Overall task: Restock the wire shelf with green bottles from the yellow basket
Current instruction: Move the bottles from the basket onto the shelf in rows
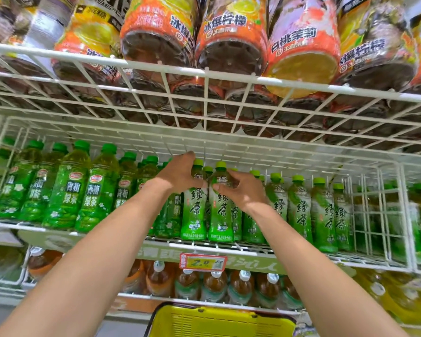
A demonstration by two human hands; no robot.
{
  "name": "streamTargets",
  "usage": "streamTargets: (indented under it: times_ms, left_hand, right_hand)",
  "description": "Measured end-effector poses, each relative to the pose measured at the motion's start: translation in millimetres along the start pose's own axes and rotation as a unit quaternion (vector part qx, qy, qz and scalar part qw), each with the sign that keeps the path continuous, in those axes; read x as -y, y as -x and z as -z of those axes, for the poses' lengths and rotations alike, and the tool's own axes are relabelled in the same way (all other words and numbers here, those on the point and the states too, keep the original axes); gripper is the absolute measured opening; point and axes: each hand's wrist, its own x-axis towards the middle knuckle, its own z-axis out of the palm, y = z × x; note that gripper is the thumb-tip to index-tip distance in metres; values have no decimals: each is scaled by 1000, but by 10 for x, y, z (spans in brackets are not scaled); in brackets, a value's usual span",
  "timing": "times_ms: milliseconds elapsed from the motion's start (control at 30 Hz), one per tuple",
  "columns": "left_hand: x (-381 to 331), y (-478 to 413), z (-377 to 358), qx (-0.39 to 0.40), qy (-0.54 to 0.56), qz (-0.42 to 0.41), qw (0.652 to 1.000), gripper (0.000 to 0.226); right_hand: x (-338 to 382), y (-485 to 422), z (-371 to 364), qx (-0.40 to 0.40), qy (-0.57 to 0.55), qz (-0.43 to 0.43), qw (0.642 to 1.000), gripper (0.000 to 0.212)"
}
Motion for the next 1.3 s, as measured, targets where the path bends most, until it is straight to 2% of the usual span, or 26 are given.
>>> streamTargets:
  times_ms: [267, 567, 733, 800, 967, 1033, 1100, 1233, 1300]
  left_hand:
    - [-153, 101, -26, -3, -42, 20, 999, 46]
    - [-173, 196, -138, -30, -7, 34, 999, 42]
    - [-247, 268, -128, -23, -37, 45, 998, 66]
    - [-251, 318, -84, -9, -33, 48, 998, 68]
    - [-298, 474, 122, 21, -43, 31, 998, 60]
    - [-330, 564, 197, 29, -70, 5, 997, 56]
    - [-336, 658, 250, 38, -117, -19, 992, 53]
    - [-393, 882, 274, 51, -209, -35, 976, 62]
    - [-452, 1003, 274, 38, -242, -48, 968, 65]
  right_hand:
    - [122, 91, -74, -44, 29, -23, 998, 83]
    - [164, 87, -55, -39, 25, -49, 998, 80]
    - [245, 89, -25, -29, 56, -55, 996, 77]
    - [306, 138, 13, -28, 68, -45, 996, 73]
    - [481, 283, 129, 2, 131, -8, 991, 58]
    - [561, 379, 173, 19, 175, 20, 984, 58]
    - [625, 490, 235, 32, 225, 49, 973, 57]
    - [622, 702, 344, 46, 327, 89, 940, 52]
    - [592, 800, 388, 36, 370, 96, 923, 59]
